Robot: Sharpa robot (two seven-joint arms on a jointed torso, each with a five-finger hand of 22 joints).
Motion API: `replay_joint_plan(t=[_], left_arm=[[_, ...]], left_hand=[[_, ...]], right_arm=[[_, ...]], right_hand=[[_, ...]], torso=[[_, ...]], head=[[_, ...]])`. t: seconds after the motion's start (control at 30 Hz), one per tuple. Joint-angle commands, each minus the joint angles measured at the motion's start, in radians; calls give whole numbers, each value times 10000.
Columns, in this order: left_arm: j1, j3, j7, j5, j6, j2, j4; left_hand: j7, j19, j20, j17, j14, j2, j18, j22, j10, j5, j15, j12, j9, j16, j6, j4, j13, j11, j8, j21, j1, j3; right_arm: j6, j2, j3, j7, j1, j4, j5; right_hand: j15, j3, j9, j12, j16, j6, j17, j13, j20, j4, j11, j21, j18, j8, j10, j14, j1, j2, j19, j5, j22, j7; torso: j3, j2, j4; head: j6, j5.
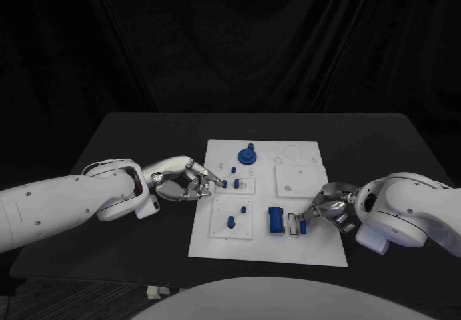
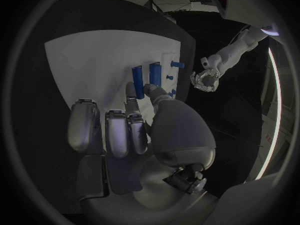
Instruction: Assemble the parts on the task board
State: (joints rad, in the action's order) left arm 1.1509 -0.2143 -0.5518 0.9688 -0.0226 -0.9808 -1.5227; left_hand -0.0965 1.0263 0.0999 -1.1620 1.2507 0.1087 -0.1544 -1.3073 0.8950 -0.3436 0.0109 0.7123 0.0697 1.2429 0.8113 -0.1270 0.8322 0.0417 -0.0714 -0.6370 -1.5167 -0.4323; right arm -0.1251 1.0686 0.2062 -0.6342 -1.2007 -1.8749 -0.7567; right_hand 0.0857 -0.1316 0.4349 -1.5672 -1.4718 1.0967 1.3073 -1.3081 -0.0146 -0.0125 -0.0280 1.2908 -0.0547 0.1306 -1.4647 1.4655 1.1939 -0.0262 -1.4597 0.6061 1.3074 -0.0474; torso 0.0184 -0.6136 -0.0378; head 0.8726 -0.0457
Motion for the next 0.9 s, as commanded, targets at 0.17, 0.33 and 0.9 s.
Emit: replay_joint_plan(t=[0.17,0.33,0.9], left_arm=[[-12,7,-86,-91,81,9,-25],[-12,7,-92,-91,82,7,-25],[-13,7,-98,-91,83,5,-37]], left_hand=[[14,-40,-7,7,-71,13,-120,-419,68,-34,-12,69,-2,-40,25,-2,-10,-32,-24,-46,98,-69],[14,-40,-7,7,-71,13,-120,-419,68,-34,-12,69,-2,-40,25,-2,-10,-32,-24,-46,98,-69],[23,-50,-6,6,-72,17,-122,-416,62,-43,-12,68,-11,-38,-13,4,-21,-32,-5,-42,105,-78]], right_arm=[[-152,-196,2,-54,-36,147,236],[-128,-296,3,-51,-39,202,217],[103,-565,5,-90,-1,394,-171]], right_hand=[[73,-392,15,-36,-7,-82,850,-2627,-37,-301,-36,-16,-52,-11,-1061,713,-128,33,-57,-91,1821,-27],[69,-404,15,-36,-9,-92,854,-2627,-41,-306,-33,-35,-55,-10,-1061,713,-155,36,-51,-135,1817,-29],[40,-498,17,-36,-4,-218,844,-2627,-69,-419,1,-75,-61,-17,-1061,709,-279,38,-46,-605,1816,-66]], torso=[[0,0,-1],[0,-1,-1],[0,-1,-1]], head=[[0,-19],[0,-7],[0,-15]])
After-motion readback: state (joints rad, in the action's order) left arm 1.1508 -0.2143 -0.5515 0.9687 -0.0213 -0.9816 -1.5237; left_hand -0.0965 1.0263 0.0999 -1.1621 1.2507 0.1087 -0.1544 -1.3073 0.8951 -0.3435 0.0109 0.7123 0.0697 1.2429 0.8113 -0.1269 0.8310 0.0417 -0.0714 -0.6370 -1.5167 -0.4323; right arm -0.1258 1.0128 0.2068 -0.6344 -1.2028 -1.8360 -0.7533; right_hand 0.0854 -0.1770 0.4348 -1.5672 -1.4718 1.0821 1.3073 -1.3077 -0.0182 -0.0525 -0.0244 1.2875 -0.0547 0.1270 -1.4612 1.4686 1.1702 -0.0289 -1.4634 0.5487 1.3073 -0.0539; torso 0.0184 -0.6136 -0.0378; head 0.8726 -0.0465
